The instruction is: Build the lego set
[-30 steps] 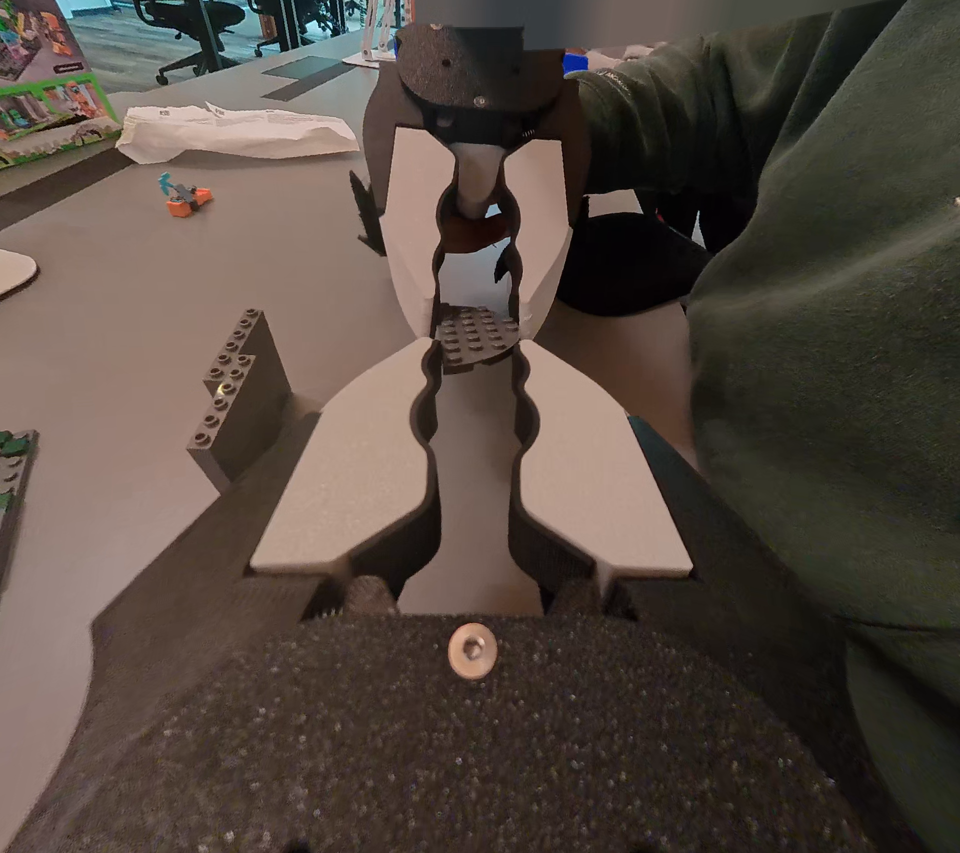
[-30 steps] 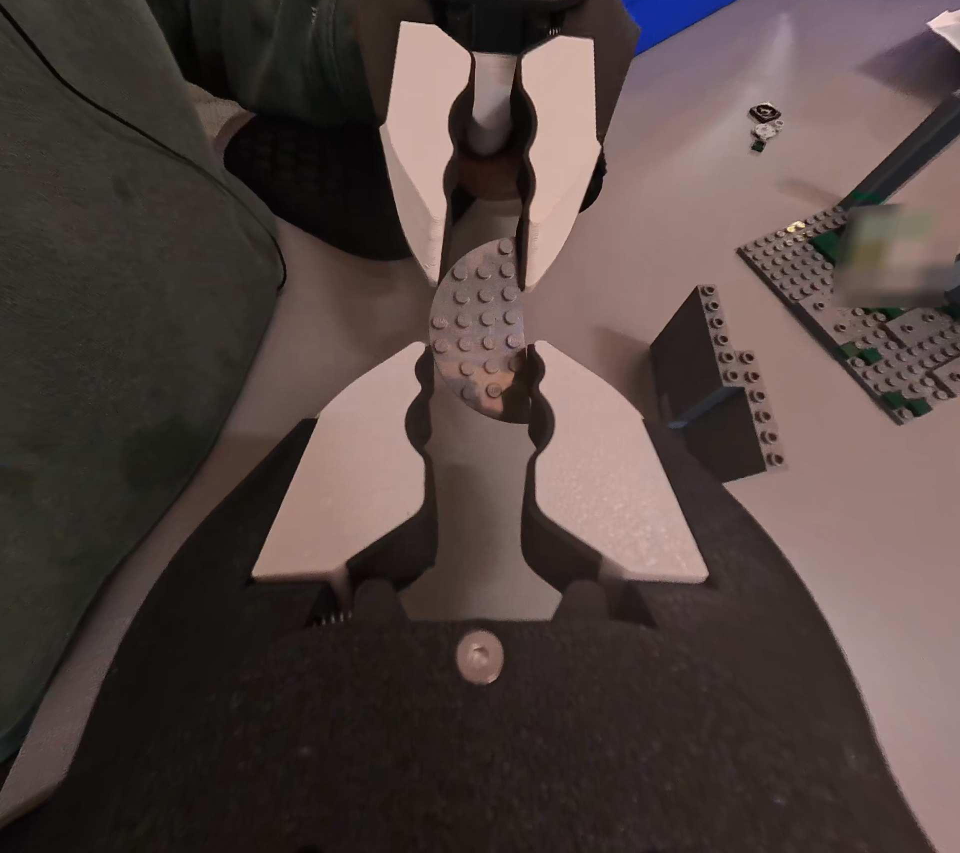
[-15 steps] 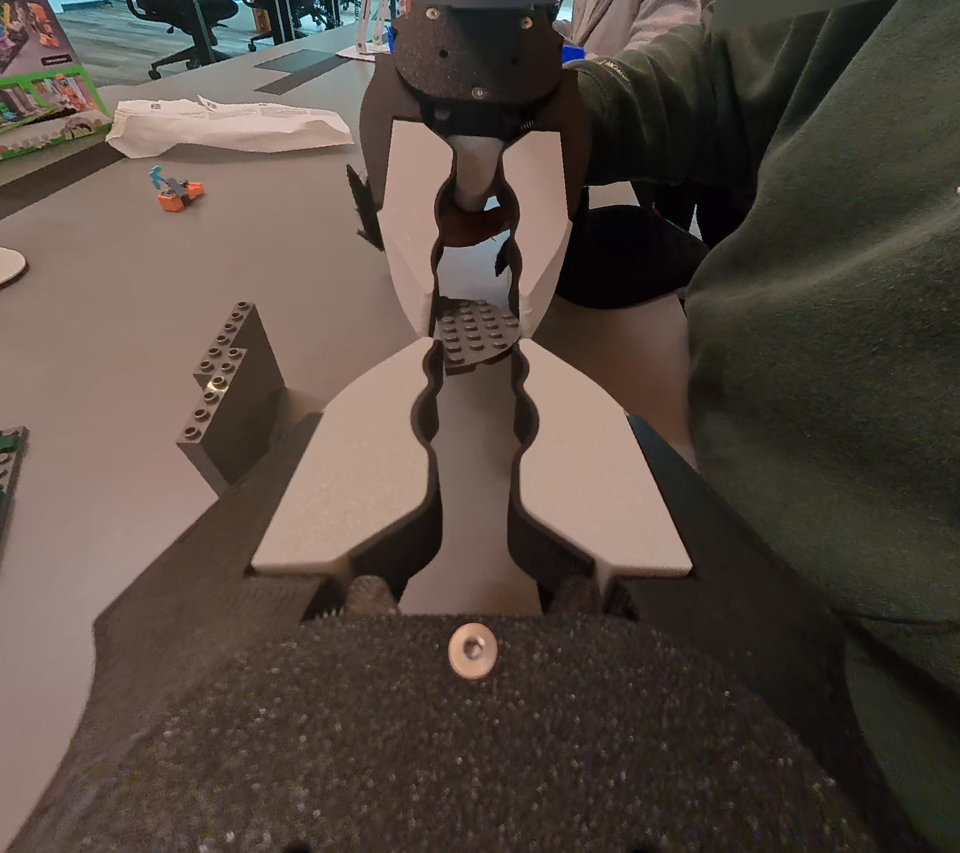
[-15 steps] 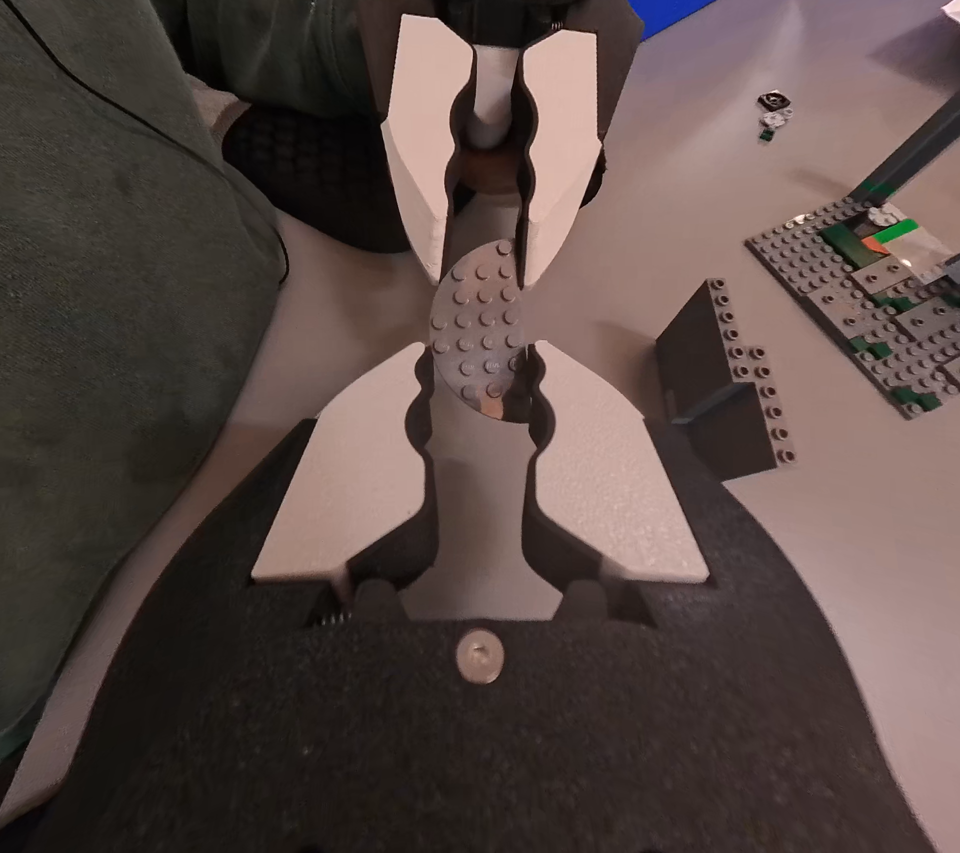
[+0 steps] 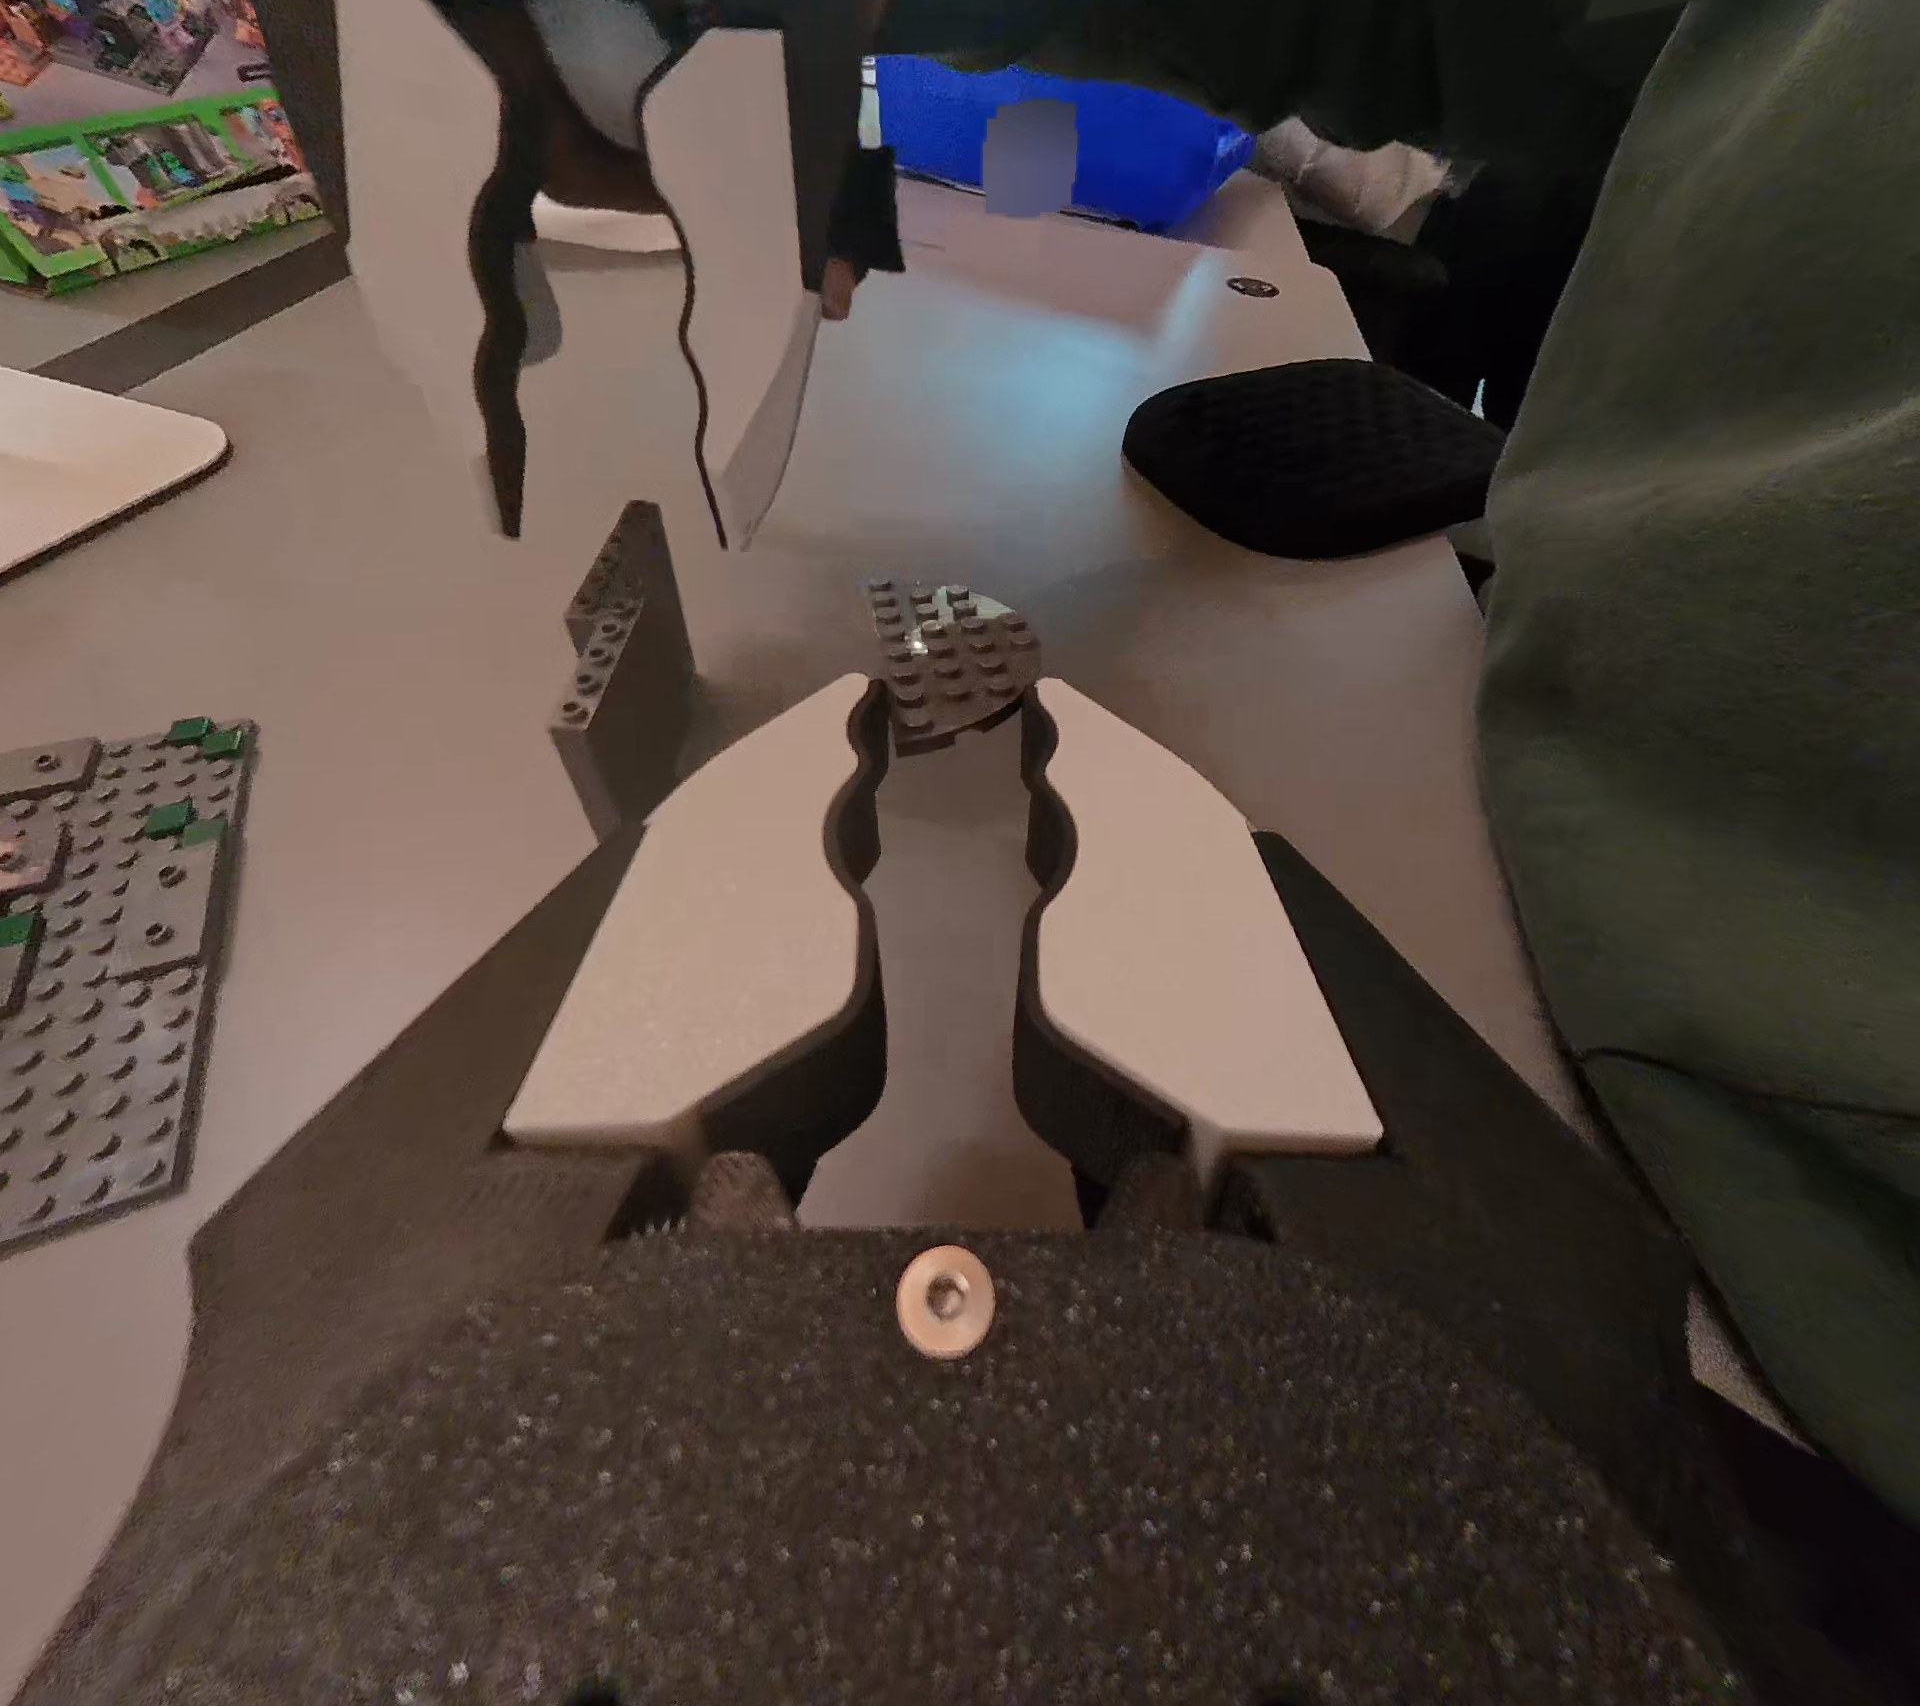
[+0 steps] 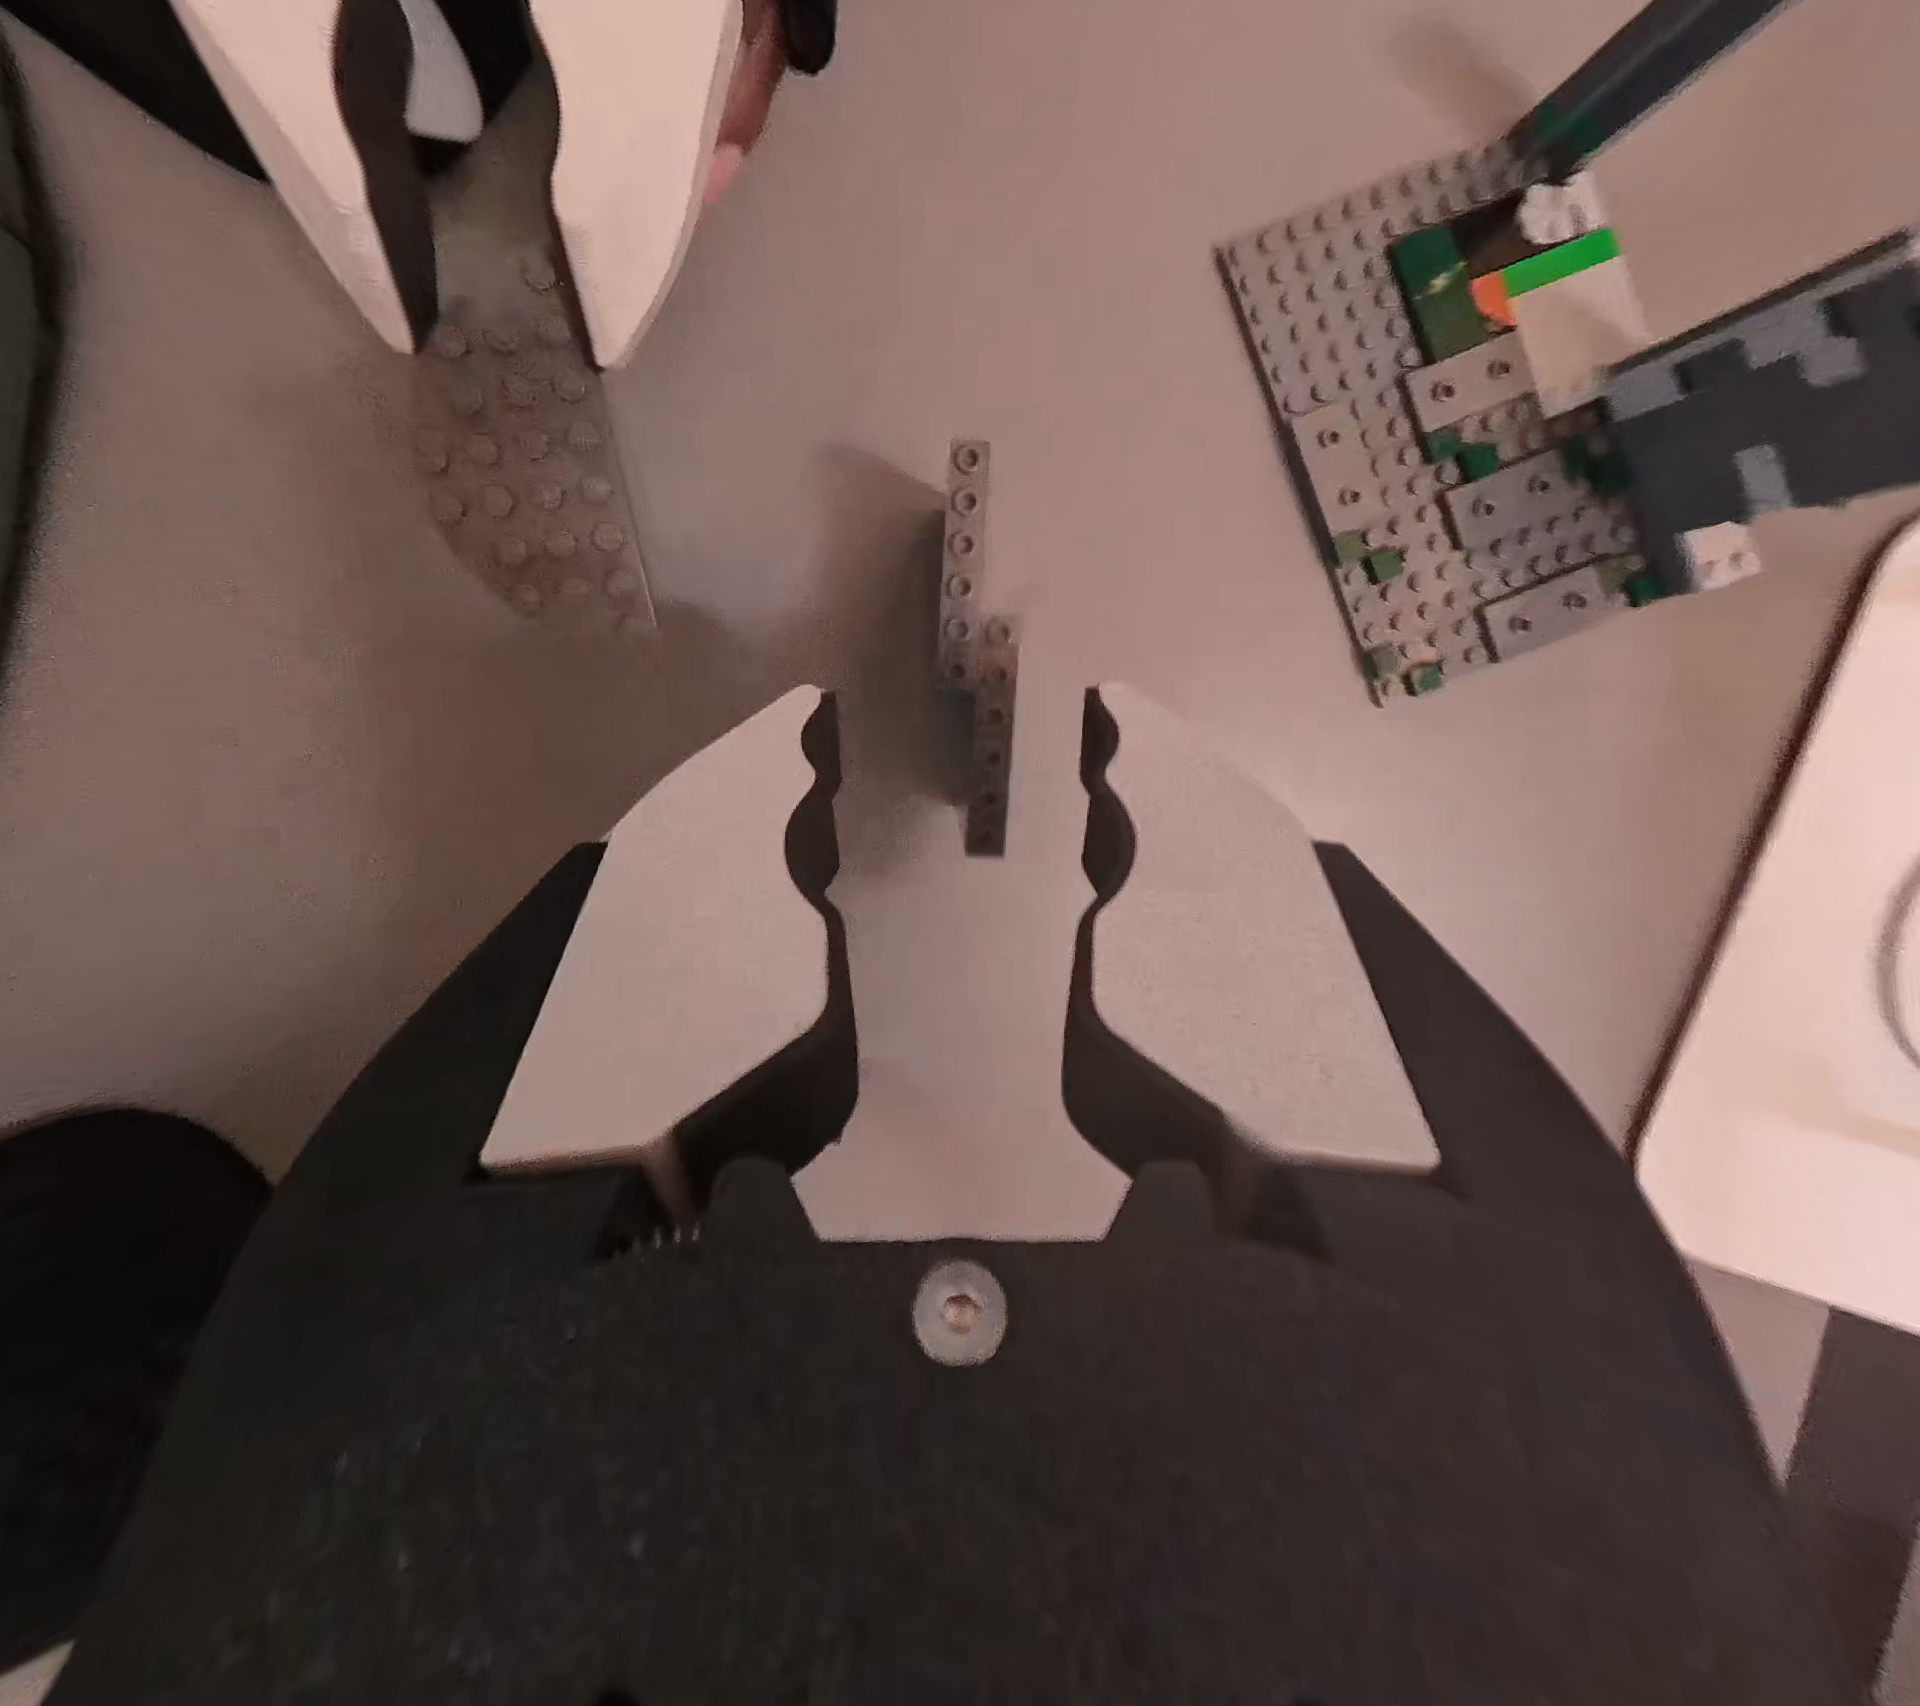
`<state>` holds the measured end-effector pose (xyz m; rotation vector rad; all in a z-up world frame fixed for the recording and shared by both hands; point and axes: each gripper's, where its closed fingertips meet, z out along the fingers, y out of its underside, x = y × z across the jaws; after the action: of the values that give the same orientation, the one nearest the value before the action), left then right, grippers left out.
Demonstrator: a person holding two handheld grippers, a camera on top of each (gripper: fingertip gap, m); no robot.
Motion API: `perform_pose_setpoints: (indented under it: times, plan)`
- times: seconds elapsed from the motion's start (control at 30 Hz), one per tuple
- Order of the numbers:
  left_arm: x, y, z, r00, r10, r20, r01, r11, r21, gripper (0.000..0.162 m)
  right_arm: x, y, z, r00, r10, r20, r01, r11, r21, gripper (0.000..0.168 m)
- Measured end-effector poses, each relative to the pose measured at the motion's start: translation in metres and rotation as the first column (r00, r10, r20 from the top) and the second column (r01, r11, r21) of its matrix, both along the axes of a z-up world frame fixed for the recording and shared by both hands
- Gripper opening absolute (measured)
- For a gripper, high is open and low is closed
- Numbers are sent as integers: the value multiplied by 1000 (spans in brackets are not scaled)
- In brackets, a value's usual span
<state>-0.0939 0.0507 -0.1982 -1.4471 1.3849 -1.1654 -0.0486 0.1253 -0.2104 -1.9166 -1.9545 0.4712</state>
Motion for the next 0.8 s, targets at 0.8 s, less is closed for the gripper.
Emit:
perform_pose_setpoints:
  times: [0.8]
  plan:
    - [2, -9, 9, 997, -35, 70, 37, 999, -28, 24, -17, -66, 61, 955, 234, -181, -269, 941, -204, 16]
